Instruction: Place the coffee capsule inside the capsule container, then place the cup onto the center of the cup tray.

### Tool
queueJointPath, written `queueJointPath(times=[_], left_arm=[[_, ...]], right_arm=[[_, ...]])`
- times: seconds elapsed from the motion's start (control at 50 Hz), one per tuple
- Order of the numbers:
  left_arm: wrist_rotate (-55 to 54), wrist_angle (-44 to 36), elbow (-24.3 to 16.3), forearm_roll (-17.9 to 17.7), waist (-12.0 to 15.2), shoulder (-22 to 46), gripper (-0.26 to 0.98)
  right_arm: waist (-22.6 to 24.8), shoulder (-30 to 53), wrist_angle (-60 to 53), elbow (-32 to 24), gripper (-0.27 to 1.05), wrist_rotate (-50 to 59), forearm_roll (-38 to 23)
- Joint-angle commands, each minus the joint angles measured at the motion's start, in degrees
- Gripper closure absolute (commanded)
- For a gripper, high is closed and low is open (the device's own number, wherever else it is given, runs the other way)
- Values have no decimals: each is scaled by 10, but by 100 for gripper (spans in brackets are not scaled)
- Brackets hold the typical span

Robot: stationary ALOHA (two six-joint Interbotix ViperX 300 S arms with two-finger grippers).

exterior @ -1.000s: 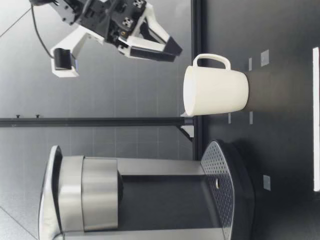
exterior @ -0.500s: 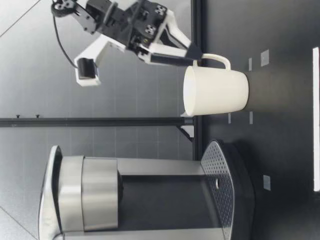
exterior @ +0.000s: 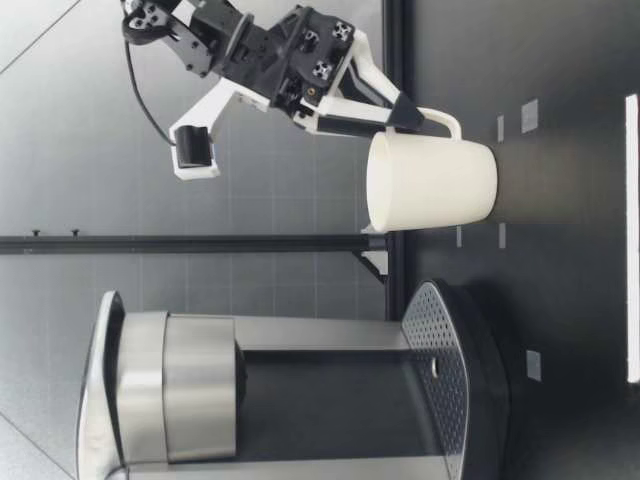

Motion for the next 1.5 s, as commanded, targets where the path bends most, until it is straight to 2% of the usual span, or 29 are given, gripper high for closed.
queueJointPath(times=[0.0,0.26,0.4,0.6,0.92,1.28,1.48], left_arm=[[0,-4,-7,3,-1,-5,63],[-1,-4,-7,4,-1,-6,63],[-1,-4,-7,4,-1,-6,63],[-1,-4,-5,4,-1,-7,63],[-2,-23,2,3,-1,-18,63],[-4,-31,15,-1,-1,-38,63],[-11,-30,21,0,-1,-46,63]], right_arm=[[1,-9,-5,-11,21,-1,2],[1,-9,-18,-11,52,0,0],[1,-9,-15,-11,61,0,1],[3,-22,-10,-10,62,5,3],[36,-59,-24,-25,62,12,41],[65,13,-33,-127,62,27,52],[66,40,-29,-167,62,27,52]])
